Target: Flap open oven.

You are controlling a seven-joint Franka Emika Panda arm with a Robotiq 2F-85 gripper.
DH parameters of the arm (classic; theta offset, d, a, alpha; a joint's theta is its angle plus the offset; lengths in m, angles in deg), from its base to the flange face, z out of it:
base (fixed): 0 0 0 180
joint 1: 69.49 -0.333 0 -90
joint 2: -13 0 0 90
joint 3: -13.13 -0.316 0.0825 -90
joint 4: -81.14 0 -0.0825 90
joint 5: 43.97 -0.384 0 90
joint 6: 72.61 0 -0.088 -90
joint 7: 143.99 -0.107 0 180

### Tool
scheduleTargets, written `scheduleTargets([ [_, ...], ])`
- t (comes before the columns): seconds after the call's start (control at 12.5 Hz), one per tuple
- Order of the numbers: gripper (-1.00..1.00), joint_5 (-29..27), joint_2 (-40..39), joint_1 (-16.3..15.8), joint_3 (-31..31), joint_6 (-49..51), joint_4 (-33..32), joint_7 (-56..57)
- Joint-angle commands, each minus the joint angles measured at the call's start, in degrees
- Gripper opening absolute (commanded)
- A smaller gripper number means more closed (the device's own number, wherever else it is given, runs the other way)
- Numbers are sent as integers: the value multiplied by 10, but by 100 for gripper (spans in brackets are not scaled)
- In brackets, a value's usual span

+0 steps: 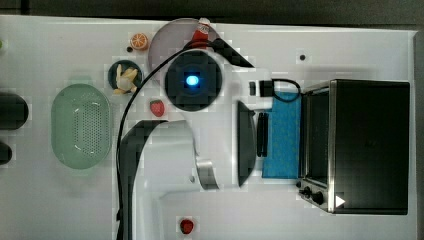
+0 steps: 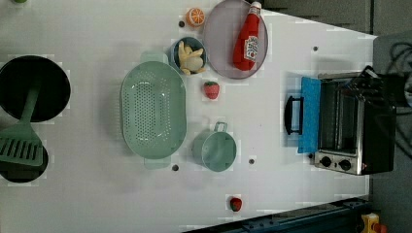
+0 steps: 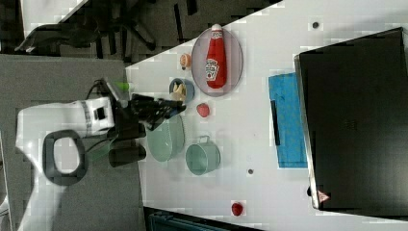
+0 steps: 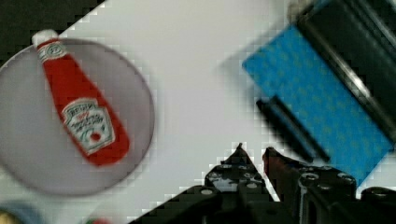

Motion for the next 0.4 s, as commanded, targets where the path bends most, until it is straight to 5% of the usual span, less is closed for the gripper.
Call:
scheduleTargets([
  [0.08, -65, -48, 39, 3, 9, 56, 1, -18],
  [0.4, -65, -68, 104, 3, 7, 89, 3, -20],
])
